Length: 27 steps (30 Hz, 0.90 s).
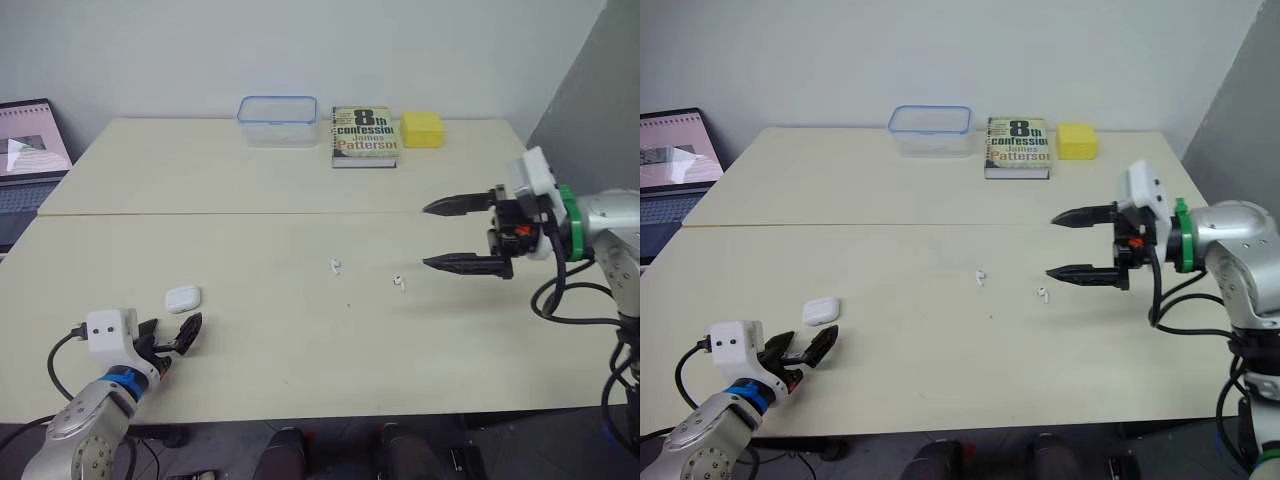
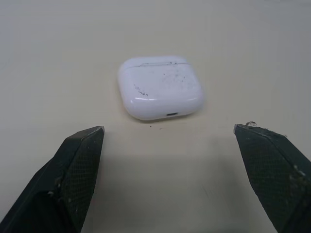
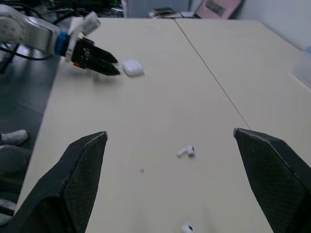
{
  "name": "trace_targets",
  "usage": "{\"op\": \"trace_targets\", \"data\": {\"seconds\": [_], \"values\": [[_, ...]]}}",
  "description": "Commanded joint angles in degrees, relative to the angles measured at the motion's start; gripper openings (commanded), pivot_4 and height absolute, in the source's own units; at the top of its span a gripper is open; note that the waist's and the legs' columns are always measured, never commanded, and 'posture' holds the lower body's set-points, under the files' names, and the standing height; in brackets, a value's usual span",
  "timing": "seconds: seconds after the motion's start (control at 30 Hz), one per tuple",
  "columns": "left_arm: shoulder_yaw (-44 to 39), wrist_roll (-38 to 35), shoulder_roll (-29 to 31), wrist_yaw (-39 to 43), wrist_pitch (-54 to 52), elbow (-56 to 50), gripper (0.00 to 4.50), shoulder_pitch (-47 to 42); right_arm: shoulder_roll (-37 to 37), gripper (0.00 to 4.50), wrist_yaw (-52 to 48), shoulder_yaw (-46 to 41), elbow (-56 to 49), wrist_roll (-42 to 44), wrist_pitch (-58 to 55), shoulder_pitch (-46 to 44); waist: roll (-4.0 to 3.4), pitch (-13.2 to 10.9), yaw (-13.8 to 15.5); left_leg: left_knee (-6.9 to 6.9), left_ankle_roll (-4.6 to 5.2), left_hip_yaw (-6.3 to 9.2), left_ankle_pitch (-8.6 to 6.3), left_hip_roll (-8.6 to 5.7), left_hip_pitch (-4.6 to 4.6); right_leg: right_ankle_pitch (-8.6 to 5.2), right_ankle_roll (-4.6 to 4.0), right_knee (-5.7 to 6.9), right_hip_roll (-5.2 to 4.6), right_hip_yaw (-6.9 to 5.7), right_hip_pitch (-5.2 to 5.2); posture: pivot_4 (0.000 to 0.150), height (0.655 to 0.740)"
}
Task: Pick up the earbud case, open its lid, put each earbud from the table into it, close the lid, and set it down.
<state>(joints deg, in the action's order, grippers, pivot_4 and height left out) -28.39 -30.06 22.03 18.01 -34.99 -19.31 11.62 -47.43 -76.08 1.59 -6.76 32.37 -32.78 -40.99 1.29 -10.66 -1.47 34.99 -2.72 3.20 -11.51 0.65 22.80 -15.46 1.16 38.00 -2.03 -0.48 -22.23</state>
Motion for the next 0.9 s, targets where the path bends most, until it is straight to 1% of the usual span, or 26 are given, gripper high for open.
{"op": "trace_targets", "data": {"seconds": [0.03, 0.23, 0.3, 0.57, 0.7, 0.87, 0.9], "values": [[0.44, 0.82, -0.28, -2.35, 0.30, -1.67, 4.50, -1.42, 1.99, 4.36, -2.49, 2.58, 2.80, -0.87, 1.20, -3.95, 0.00, 0.00, 0.01, 0.00, 0.00, 0.01, 0.00, 0.00, 0.02, 0.00, 0.00, -0.01, 0.00, -0.01, 0.00, 0.150, 0.7400], [2.07, 1.62, -1.31, -4.31, 0.31, 0.43, 4.50, -3.92, 4.61, 4.36, -4.30, 4.69, 4.90, -2.24, 3.16, -6.52, 0.00, 0.00, 0.17, 0.00, 0.00, 0.03, 0.00, -0.03, 0.05, 0.05, -0.08, 0.00, -0.01, -0.01, -0.02, 0.150, 0.7400], [3.10, 1.75, -0.95, -4.96, -1.65, 1.09, 4.50, -5.00, 4.98, 4.36, -4.73, 4.98, 5.00, -2.58, 3.65, -6.66, 0.00, 0.00, 0.17, 0.00, 0.00, 0.04, 0.00, -0.03, 0.04, 0.06, -0.08, 0.01, 0.00, -0.03, -0.01, 0.150, 0.7400], [5.20, 3.52, -1.60, -6.98, -2.45, 3.29, 4.50, -8.21, 5.43, 4.36, -5.30, 5.46, 4.48, -2.81, 3.32, -7.13, 0.00, 0.00, 0.17, 0.01, 0.00, 0.05, 0.00, -0.04, 0.03, 0.06, -0.06, 0.03, 0.00, -0.03, -0.01, 0.150, 0.7400], [5.39, 5.09, -1.17, -7.94, -2.46, 4.96, 4.50, -9.61, 5.44, 4.36, -5.50, 5.77, 4.66, -3.27, 3.46, -7.35, 0.00, 0.00, 0.18, 0.01, 0.00, 0.06, 0.00, -0.04, 0.00, 0.06, -0.06, 0.06, 0.00, -0.03, 0.01, 0.150, 0.7400], [4.11, 4.96, -0.13, -8.21, -4.39, 6.66, 4.50, -10.73, 5.61, 4.36, -5.37, 5.79, 4.19, -3.75, 3.46, -7.24, -0.01, 0.00, 0.15, 0.01, 0.00, 0.06, 0.00, -0.04, -0.01, 0.06, -0.05, 0.07, 0.00, -0.04, 0.00, 0.150, 0.7400], [4.08, 5.02, 0.17, -8.05, -4.63, 7.03, 4.31, -10.74, 5.68, 4.45, -5.30, 5.75, 4.05, -3.79, 3.49, -7.24, -0.01, 0.01, 0.15, 0.01, 0.00, 0.06, 0.00, -0.04, -0.01, 0.05, -0.04, 0.07, 0.00, -0.03, 0.00, 0.150, 0.7400]]}}
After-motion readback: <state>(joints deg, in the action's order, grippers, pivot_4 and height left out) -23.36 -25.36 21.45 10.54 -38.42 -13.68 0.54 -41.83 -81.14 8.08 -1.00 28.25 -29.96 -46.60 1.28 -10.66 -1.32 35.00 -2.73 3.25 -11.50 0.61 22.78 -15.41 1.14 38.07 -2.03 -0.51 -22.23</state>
